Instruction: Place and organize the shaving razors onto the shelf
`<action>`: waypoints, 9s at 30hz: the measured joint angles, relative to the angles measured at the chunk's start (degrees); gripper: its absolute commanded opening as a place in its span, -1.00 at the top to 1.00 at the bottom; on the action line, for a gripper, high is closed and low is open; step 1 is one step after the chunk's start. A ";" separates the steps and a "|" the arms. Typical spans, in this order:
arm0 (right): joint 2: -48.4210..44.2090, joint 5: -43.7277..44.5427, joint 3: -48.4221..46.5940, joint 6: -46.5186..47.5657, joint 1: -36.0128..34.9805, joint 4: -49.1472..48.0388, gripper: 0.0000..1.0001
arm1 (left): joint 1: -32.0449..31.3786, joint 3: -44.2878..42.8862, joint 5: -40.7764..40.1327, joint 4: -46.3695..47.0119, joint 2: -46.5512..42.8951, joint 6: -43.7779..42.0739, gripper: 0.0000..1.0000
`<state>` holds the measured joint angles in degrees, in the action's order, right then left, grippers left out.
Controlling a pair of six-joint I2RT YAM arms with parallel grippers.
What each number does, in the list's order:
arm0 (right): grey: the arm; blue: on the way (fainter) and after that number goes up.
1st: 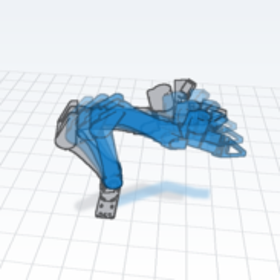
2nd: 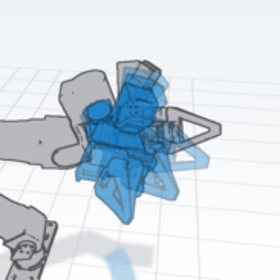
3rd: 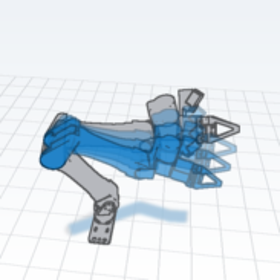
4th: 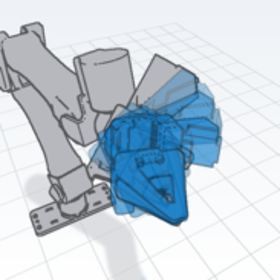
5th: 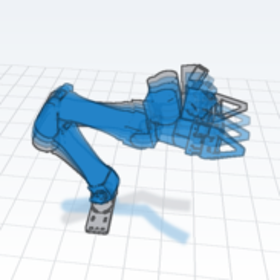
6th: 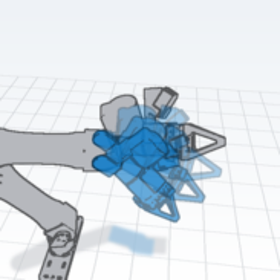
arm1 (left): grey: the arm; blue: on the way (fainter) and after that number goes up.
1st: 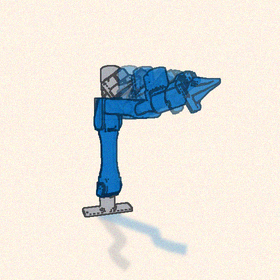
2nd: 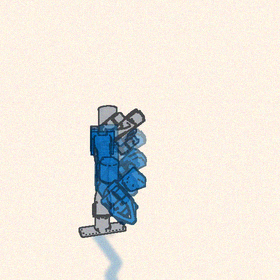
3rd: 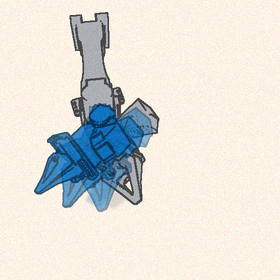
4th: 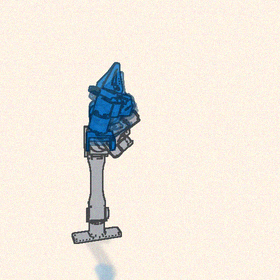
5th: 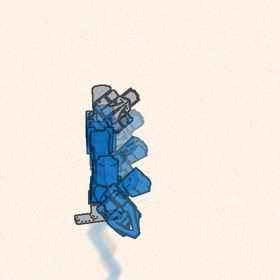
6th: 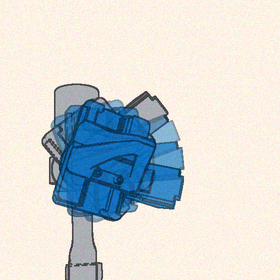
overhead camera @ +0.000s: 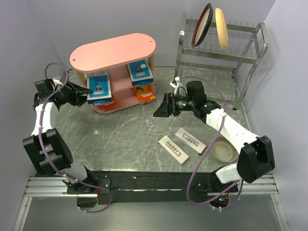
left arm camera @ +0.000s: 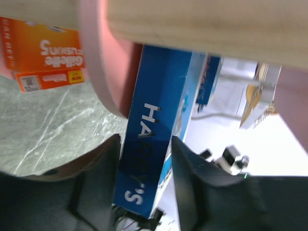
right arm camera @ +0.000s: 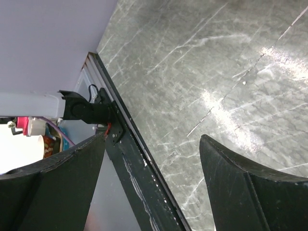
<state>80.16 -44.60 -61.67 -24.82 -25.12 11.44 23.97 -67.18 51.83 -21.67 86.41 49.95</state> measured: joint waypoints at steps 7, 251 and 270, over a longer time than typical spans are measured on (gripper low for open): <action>-0.22 0.17 0.09 -0.02 0.00 -0.31 -0.74 | 0.39 -0.24 -2.45 -0.48 0.55 2.38 -0.98; -8.15 27.67 10.58 35.63 -7.82 14.14 -1.00 | -7.50 21.16 -2.03 3.52 -24.61 -3.34 -0.99; 4.96 35.82 11.19 42.25 -17.92 17.70 -1.00 | -6.40 25.70 -3.76 -0.57 -32.65 -3.82 -0.99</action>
<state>85.12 -8.78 -50.48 17.43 -43.05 29.15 17.56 -41.47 48.07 -22.24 53.76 46.13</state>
